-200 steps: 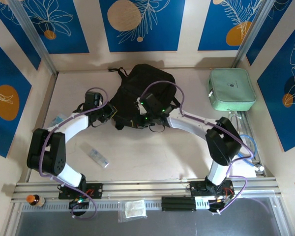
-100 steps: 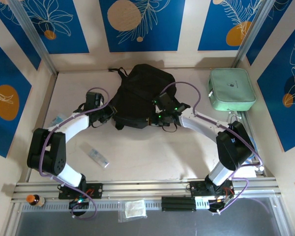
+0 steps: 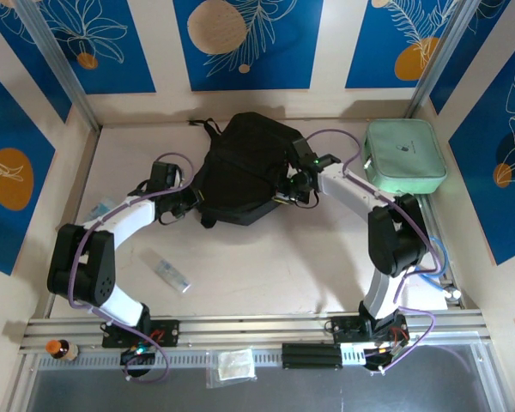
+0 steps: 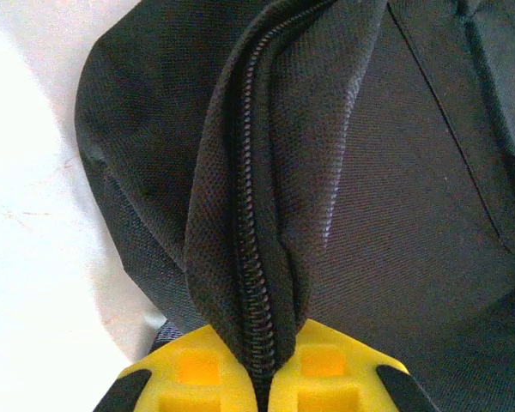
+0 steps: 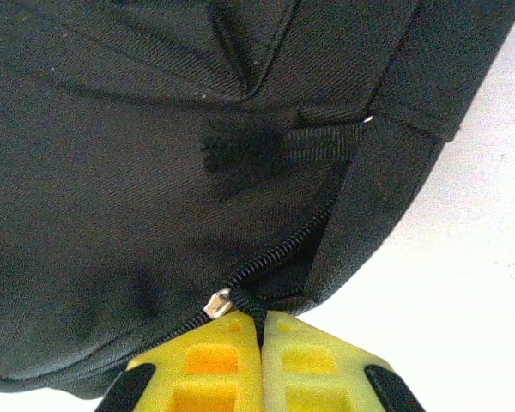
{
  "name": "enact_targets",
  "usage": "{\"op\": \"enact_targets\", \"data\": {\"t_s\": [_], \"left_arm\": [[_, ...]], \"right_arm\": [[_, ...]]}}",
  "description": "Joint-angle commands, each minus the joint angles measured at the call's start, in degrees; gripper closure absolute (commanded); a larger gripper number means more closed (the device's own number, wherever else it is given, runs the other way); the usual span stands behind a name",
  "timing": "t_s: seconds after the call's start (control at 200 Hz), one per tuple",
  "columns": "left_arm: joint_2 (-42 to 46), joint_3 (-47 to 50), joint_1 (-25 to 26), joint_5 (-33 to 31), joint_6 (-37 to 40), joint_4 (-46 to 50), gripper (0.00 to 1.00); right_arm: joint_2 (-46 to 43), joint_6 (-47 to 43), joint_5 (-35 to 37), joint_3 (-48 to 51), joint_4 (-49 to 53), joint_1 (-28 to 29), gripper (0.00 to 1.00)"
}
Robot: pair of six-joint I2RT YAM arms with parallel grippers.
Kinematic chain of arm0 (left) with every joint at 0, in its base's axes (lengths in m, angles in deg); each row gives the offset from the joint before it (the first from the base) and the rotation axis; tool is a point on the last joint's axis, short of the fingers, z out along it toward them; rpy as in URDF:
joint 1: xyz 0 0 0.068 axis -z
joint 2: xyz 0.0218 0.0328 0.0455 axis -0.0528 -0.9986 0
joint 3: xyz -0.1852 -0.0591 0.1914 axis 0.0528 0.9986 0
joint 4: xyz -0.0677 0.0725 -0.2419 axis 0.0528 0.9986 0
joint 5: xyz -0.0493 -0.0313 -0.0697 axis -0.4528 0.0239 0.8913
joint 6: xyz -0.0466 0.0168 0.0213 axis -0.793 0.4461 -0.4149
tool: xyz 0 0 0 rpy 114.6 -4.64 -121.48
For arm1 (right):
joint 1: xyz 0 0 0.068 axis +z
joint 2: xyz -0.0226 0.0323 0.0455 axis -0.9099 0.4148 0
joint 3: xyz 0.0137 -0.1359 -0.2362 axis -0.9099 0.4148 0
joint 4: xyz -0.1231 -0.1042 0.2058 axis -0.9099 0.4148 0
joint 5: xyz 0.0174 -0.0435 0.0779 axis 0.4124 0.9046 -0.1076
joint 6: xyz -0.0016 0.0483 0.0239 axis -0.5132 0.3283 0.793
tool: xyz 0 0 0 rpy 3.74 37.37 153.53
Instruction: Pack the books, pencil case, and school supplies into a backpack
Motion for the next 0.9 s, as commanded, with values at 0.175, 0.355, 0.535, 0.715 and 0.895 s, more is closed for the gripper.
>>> {"op": "enact_targets", "data": {"t_s": [0.175, 0.355, 0.535, 0.715, 0.895], "left_arm": [[1.3, 2.0, 0.7, 0.8, 4.4, 7.9, 1.0], [1.7, 2.0, 3.2, 0.1, 5.6, 9.8, 1.0], [0.6, 1.2, 5.3, 0.4, 5.3, 8.9, 1.0], [-1.1, 0.0, 6.6, 0.9, 5.8, 8.9, 1.0], [-0.9, -0.1, 7.4, 1.1, 6.3, 9.3, 1.0]], "right_arm": [[6.4, 1.2, 10.5, -9.6, 7.2, -4.0, 1.0], [5.5, -0.7, 7.5, -11.6, 6.9, -4.8, 0.97], [3.7, -5.8, -0.1, -9.4, 5.2, -4.0, 0.87], [3.1, -7.2, 0.0, -8.2, 4.4, -4.1, 0.92], [4.3, -7.0, 2.6, -9.5, 3.2, -4.1, 1.0]]}}
